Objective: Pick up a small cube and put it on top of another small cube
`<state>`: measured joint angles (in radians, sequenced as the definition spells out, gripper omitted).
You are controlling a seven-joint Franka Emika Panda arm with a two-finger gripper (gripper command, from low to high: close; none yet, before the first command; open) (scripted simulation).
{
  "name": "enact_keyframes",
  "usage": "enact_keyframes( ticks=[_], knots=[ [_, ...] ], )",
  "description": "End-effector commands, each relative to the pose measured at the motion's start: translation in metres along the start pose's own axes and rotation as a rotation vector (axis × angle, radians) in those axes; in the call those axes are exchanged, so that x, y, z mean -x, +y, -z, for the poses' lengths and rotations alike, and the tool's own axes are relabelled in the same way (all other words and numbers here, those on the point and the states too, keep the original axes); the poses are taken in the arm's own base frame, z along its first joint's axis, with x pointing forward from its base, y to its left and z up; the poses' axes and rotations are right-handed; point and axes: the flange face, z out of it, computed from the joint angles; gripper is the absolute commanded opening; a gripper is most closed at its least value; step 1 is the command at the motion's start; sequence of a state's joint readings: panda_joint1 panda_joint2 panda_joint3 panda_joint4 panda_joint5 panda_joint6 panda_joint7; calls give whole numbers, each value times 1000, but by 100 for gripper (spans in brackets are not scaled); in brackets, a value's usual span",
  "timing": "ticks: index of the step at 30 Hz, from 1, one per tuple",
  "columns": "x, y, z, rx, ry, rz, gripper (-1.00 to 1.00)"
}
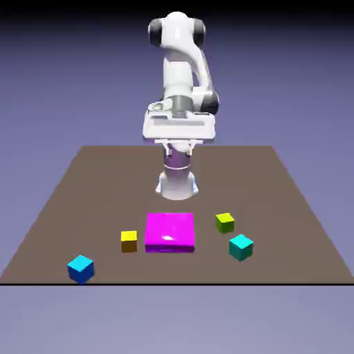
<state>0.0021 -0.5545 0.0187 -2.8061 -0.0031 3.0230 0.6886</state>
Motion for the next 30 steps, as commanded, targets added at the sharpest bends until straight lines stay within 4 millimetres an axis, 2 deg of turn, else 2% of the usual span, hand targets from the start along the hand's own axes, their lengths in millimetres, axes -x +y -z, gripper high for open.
enact_keyframes(
  ticks=[1, 16, 30],
  knots=[
    [4, -1, -5, 15, -15, 55, 0],
    [67, -7, -76, 131, -330, 862, 0],
    [138, -1, -127, 2, -709, 1563, 0]
  ],
)
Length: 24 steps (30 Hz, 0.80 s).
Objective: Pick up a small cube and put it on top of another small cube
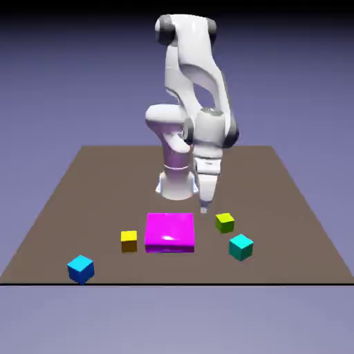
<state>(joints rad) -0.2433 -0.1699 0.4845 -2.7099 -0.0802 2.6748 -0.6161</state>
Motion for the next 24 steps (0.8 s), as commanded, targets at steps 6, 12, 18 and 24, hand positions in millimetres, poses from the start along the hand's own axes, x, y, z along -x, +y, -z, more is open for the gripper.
enact_keyframes(
  ticks=[6, 12, 18, 24],
  knots=[
    [-8, -22, -26, -99, -67, 323, 0],
    [-15, -46, -48, -214, -98, 645, 0],
    [-21, -72, -66, -339, -92, 966, 0],
    [-28, -98, -78, -466, -47, 1284, 0]
  ],
)
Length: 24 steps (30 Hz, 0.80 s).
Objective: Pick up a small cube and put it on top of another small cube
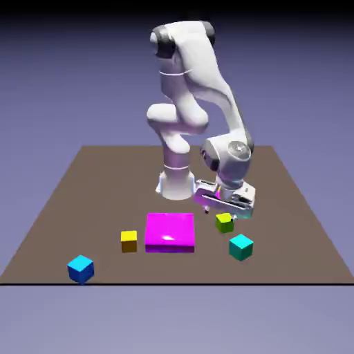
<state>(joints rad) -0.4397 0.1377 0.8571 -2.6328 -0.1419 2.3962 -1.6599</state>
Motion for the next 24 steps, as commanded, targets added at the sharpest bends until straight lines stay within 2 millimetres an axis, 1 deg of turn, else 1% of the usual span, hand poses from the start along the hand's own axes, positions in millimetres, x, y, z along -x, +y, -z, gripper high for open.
enact_keyframes(
  ticks=[1, 8, 10, 13, 16, 17, 18, 19, 24],
  knots=[
    [-4, 1, -2, -13, 9, 56, 0],
    [-33, 3, -15, -85, 83, 445, 0],
    [-35, 3, -15, -88, 87, 468, 0],
    [-34, 5, -44, -84, 85, 466, 0],
    [-36, 5, -77, -87, 87, 467, 0],
    [-36, 4, -84, -88, 87, 468, 0],
    [-36, 4, -84, -88, 87, 468, -100],
    [-36, 4, -84, -88, 87, 468, -100],
    [-34, 5, -30, -85, 86, 466, -100]
  ],
)
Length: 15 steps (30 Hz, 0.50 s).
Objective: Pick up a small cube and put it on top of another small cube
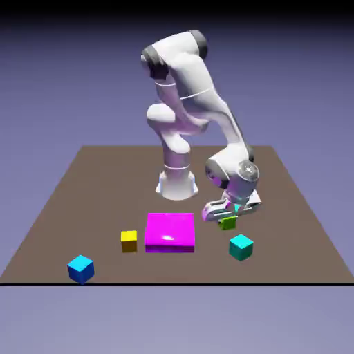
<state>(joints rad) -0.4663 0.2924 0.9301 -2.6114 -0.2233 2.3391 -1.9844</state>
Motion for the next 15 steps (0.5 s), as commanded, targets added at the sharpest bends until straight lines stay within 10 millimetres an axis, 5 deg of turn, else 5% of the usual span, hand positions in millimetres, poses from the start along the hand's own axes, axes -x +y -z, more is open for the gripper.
enact_keyframes(
  ticks=[1, 15],
  knots=[
    [-2, -1, 9, 0, 3, 1, -100],
    [102, 22, 119, 242, 248, -739, -100]
  ],
)
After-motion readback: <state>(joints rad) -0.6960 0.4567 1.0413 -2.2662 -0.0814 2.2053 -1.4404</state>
